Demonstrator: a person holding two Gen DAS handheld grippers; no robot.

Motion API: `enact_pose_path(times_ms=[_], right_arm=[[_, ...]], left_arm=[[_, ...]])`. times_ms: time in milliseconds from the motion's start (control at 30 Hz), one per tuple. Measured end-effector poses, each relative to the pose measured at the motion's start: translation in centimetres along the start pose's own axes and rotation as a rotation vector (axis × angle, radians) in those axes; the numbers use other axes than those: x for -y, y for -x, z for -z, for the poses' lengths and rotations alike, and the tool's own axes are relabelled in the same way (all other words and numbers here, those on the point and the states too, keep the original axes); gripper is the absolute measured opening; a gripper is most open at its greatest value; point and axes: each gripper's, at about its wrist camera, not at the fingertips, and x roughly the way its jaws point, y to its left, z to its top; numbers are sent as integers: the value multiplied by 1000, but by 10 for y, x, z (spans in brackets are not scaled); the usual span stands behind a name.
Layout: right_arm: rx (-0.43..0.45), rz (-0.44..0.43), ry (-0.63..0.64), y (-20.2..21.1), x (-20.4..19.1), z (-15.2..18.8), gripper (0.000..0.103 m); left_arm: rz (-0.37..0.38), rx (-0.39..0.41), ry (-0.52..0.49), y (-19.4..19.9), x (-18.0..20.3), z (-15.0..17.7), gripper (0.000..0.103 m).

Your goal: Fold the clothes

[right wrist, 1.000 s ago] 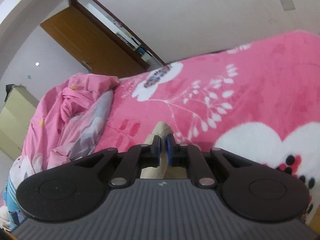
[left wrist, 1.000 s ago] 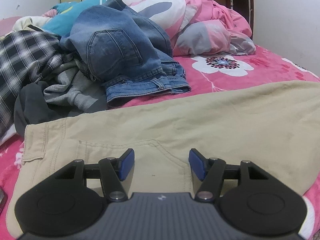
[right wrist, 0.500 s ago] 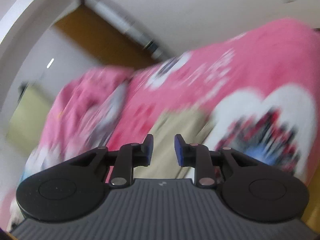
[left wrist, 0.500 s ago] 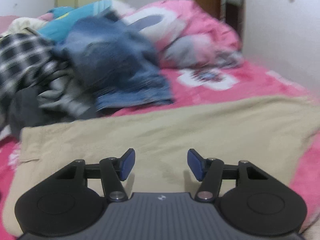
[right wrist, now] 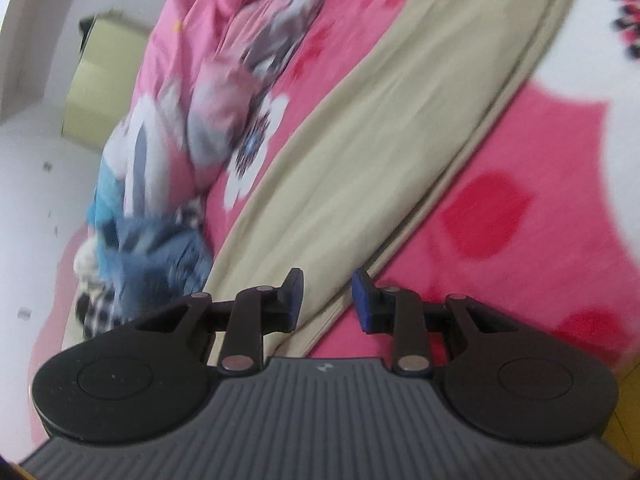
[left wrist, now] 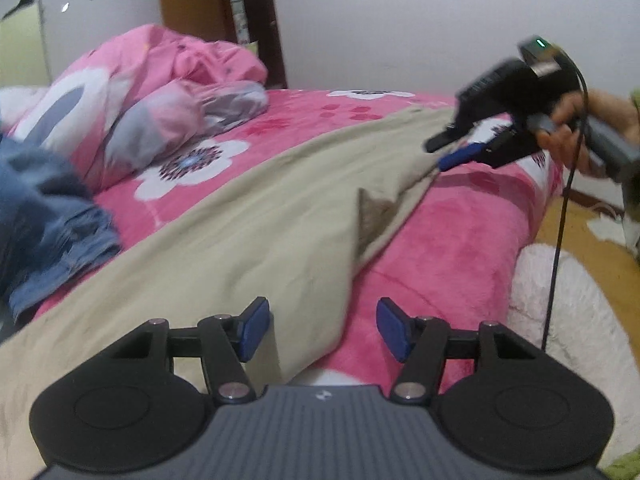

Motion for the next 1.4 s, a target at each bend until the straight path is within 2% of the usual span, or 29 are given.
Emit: enact_pose_path(times_ms=[167, 267, 500, 567, 600, 633, 700, 800, 1000, 1067, 1100, 1133, 1233, 1367, 1400], right_arm=[[-91, -1, -14, -24, -11, 5, 33], [-104, 23, -21, -29, -12, 6, 34], [-27, 17, -101, -32, 0, -3, 35], [1, 11, -122, -35, 6, -6, 30], [19, 11, -116, -35, 7, -7, 21], [38, 12, -109, -35, 9, -7, 2], [72, -7, -62, -31, 6, -8, 2], [114, -32, 32, -17, -9, -8, 2], [110, 15, 22, -21, 11, -8, 1], [108, 32, 17, -23, 18, -8, 0], [107, 40, 15, -24, 21, -8, 0], [106, 48, 13, -24, 25, -8, 2], [131, 65, 158, -20, 0, 4, 9], [164, 88, 359, -14, -34, 21, 11], [172, 94, 410, -12, -42, 25, 11]], left_arm=[[-7, 10, -45, -18, 11, -10, 49], [-8, 19, -69, -29, 16, -19, 43], [-16, 37, -138, -55, 27, -34, 28], [-21, 31, -150, -61, 29, -36, 19], [-21, 28, -148, -63, 29, -37, 13], [-21, 24, -144, -64, 28, -38, 6], [-9, 16, -125, -62, 24, -40, 4], [48, 19, -81, -53, 16, -44, 3], [121, -38, -55, -62, 14, -41, 4], [138, -44, -47, -64, 14, -37, 8], [150, -39, -38, -61, 13, -35, 15], [172, -27, -21, -55, 11, -34, 27], [225, 28, 24, -28, 3, -30, 37], [229, 74, 111, 14, -18, -24, 37], [199, 76, 134, 22, -25, -24, 37]])
